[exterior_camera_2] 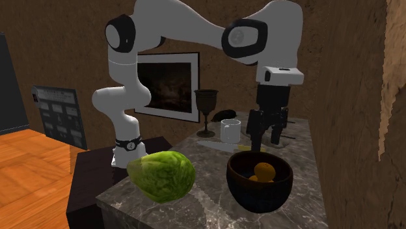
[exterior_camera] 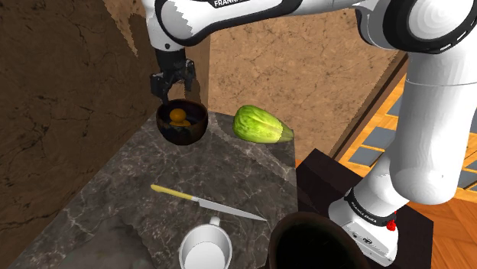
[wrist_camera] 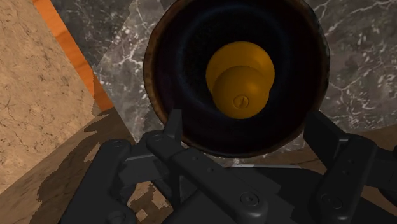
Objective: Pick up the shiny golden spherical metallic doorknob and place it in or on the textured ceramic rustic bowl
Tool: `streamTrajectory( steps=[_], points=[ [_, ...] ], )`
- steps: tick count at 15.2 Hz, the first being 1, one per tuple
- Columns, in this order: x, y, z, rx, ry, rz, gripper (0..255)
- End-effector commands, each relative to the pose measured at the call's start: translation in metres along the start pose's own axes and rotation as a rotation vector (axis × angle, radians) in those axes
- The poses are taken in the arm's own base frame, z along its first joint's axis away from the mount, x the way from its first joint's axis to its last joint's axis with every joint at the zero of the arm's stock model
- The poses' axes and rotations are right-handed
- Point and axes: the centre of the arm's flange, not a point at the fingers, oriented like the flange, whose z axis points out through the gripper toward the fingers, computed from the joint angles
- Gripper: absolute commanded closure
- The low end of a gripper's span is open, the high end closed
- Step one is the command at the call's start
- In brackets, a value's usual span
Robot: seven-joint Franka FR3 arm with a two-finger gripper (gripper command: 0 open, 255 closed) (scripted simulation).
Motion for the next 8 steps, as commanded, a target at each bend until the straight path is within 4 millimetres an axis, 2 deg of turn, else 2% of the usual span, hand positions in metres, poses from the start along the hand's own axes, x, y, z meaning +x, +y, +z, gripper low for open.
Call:
streamTrajectory(
  steps=[1,2,8],
  points=[
    [-0.001,-0.001,-0.024,0.000,-0.001,0.000,0],
    [-0.001,-0.001,-0.035,0.000,-0.001,0.000,0],
    [-0.001,-0.001,-0.035,0.000,-0.001,0.000,0]
  ],
)
